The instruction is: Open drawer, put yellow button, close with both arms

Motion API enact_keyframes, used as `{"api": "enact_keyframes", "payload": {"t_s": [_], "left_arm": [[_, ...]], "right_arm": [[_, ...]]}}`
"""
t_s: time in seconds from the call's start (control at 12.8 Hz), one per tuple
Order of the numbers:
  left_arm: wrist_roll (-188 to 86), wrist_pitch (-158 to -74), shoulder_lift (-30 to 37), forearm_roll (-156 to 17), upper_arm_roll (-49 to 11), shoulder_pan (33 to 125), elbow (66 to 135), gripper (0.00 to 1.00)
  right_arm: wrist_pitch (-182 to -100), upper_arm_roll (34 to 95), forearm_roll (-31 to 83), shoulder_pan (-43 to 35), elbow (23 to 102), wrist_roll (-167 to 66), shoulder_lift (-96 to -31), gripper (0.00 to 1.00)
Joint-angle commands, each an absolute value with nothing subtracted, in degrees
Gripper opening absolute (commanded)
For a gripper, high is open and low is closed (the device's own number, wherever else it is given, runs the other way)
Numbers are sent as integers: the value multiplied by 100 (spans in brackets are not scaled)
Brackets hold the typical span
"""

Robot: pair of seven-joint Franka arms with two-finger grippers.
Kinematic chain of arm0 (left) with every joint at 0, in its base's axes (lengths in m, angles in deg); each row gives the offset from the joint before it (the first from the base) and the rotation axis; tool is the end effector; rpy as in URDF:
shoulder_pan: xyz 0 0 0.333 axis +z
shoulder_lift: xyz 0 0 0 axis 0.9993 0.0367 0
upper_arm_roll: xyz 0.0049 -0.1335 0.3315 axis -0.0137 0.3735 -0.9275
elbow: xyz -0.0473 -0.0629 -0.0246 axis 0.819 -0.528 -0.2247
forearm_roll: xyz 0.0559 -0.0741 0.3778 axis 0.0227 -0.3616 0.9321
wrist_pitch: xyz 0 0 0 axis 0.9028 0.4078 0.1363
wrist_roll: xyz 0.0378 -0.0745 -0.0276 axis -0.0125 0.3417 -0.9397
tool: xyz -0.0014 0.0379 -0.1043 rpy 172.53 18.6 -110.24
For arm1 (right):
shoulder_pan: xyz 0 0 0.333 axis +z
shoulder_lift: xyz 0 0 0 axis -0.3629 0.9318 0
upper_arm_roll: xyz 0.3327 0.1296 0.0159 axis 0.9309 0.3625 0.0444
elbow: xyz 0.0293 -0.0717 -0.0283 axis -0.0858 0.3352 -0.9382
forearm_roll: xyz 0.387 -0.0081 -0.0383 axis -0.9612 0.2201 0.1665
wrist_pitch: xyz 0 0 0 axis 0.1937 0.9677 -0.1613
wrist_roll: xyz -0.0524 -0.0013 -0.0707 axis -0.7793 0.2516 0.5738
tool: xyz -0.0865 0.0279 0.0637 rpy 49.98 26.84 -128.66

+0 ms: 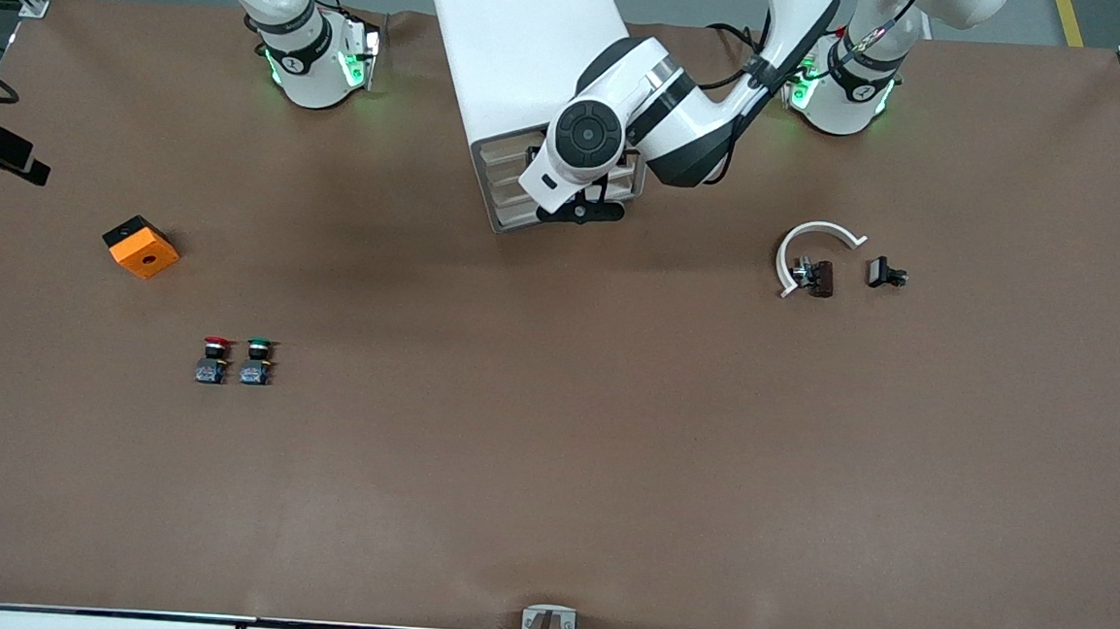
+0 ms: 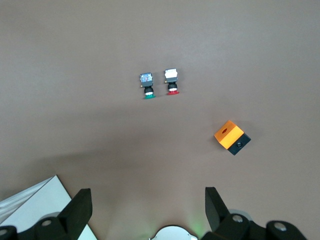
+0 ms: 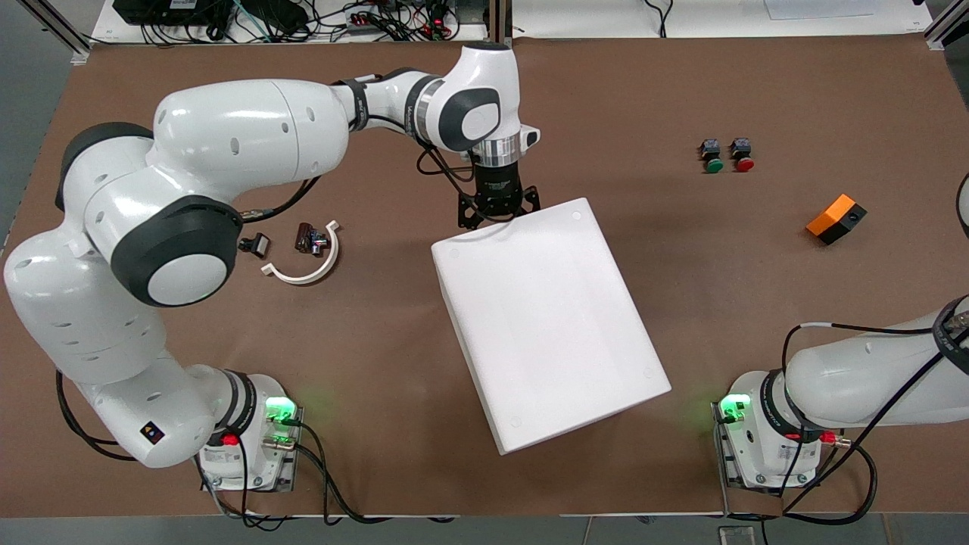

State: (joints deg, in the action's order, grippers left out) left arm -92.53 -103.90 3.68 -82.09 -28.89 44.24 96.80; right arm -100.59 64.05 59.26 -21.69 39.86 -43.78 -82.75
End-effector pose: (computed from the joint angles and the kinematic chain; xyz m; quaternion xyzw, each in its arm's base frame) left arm 0.3887 -0.5248 0.3692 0.9684 0.0446 -0.2441 0.0255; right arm 0.5471 -0.0490 0.7062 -0.9965 0.0606 0.0506 0.0271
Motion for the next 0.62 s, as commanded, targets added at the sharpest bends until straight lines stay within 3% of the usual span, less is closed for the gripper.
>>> {"api": "enact_keyframes", "payload": {"t_s": [0.0,0.55], "left_arm": [[-9294,-10333,705,-7813,-3098,4658,9030,100],[-9005,-10394,662,-5810,-3169,5967,8299,100]], "right_arm": [[-10098,6393,5906,-2154,4391,-4440,-8604,100],[-10846,6630,5933,-2259,5517,-4431,-9387,100]]}}
